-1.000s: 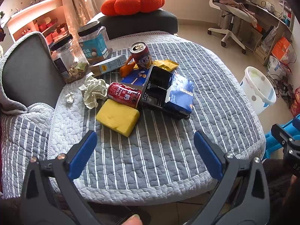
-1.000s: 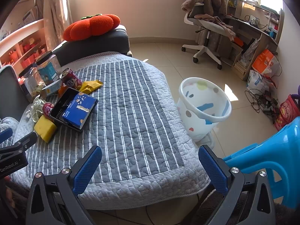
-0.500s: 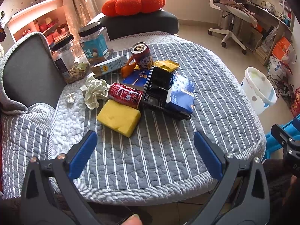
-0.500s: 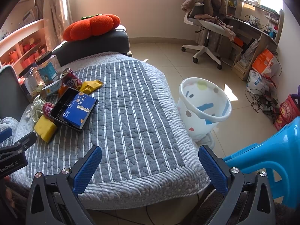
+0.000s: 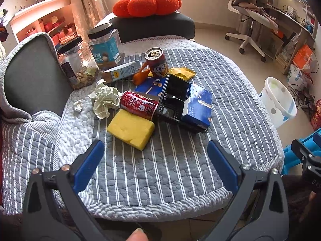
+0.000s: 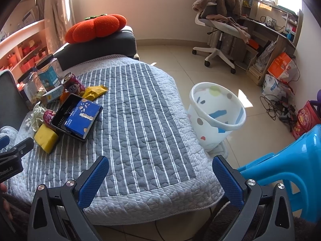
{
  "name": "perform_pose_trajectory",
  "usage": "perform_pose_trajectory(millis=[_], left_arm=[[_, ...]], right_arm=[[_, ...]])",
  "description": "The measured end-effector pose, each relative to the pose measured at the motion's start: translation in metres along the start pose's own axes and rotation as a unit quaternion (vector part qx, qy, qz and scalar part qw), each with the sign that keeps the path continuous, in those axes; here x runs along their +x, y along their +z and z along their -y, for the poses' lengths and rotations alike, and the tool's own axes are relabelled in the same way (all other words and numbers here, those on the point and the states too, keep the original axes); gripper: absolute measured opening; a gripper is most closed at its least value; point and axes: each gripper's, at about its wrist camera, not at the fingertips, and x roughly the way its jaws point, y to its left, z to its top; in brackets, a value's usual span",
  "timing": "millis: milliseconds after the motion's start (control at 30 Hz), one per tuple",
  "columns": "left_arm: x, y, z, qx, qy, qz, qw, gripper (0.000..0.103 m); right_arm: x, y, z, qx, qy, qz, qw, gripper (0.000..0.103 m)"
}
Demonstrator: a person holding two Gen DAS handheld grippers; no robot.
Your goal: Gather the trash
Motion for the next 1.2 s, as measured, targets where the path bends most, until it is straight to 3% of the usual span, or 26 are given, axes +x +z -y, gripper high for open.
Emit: perform_pose_trajectory(millis=[133, 233, 433, 600, 733, 833, 933, 967, 1067, 1200], left_arm=[[0.008, 0.008, -0.003, 0.009, -0.013, -0.012, 0.9998, 0.102], [0.019, 0.018, 0.001, 0.037, -0.034, -0.046, 0.9977, 0.102], [0.046, 0.045, 0.025, 0.092, -0.075, -0.096, 0.9882, 0.102], [0.079, 0.056, 0.049, 0.119, -0.105, -0.130, 0.9788, 0.093], [0.103, 0.058, 0.070, 0.157, -0.088, -0.143, 0.9732, 0.090], [0.119, 0.058, 0.082, 0.179, -0.078, -0.158, 0.9680, 0.083], [0.132, 0.057, 0.087, 0.185, -0.069, -0.174, 0.9649, 0.069], [0.135, 0.056, 0.088, 0.187, -0.068, -0.178, 0.9637, 0.063], [0.132, 0.058, 0.089, 0.192, -0.069, -0.167, 0.9646, 0.063], [0.113, 0.067, 0.081, 0.168, -0.098, -0.142, 0.9706, 0.062]], right_arm=[[-0.004, 0.008, 0.002, -0.004, -0.003, 0.002, 1.000, 0.103], [-0.006, 0.019, 0.004, -0.015, 0.000, -0.008, 1.000, 0.103], [0.010, 0.057, 0.012, -0.028, 0.045, -0.071, 0.996, 0.103], [0.035, 0.073, 0.017, -0.056, 0.036, -0.097, 0.993, 0.103], [0.063, 0.067, 0.032, -0.042, 0.047, -0.116, 0.991, 0.103], [0.083, 0.061, 0.042, -0.024, 0.048, -0.150, 0.987, 0.103], [0.091, 0.062, 0.046, -0.025, 0.053, -0.157, 0.986, 0.103], [0.093, 0.063, 0.048, -0.021, 0.050, -0.158, 0.986, 0.103], [0.097, 0.064, 0.053, -0.010, 0.057, -0.167, 0.984, 0.103], [0.100, 0.064, 0.053, 0.002, 0.067, -0.176, 0.982, 0.103]])
